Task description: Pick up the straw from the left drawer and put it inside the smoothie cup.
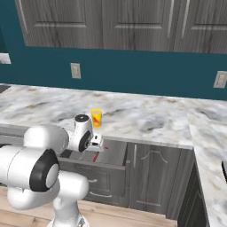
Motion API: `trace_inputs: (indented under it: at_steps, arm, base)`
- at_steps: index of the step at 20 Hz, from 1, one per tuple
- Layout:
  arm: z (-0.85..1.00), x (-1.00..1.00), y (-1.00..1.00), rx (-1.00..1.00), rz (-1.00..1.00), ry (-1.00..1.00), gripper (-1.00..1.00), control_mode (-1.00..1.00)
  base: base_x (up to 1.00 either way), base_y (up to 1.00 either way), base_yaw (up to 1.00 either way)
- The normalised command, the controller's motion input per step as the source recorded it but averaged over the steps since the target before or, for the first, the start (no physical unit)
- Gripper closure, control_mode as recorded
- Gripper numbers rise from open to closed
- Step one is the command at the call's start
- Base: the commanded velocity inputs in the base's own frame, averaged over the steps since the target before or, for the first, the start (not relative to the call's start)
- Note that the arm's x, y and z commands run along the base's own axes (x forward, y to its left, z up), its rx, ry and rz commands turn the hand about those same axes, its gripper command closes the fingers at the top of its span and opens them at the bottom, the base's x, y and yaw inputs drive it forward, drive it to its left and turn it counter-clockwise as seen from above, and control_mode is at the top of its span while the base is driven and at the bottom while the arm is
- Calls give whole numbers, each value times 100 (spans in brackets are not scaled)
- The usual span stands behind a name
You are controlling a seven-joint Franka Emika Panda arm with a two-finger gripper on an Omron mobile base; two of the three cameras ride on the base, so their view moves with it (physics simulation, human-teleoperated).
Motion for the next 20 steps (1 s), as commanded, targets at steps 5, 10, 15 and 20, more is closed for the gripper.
trace_inputs:
  at_steps: [5,10,15,20]
  arm:
    - [-48,6,0,0,0,0,-100,-100]
    - [-36,19,0,0,0,0,-100,-100]
    - [-31,32,0,0,0,0,-100,-100]
    - [-34,35,0,0,0,0,-100,-100]
  base:
    - [0,0,0]
    - [0,0,0]
    - [0,0,0]
    - [0,0,0]
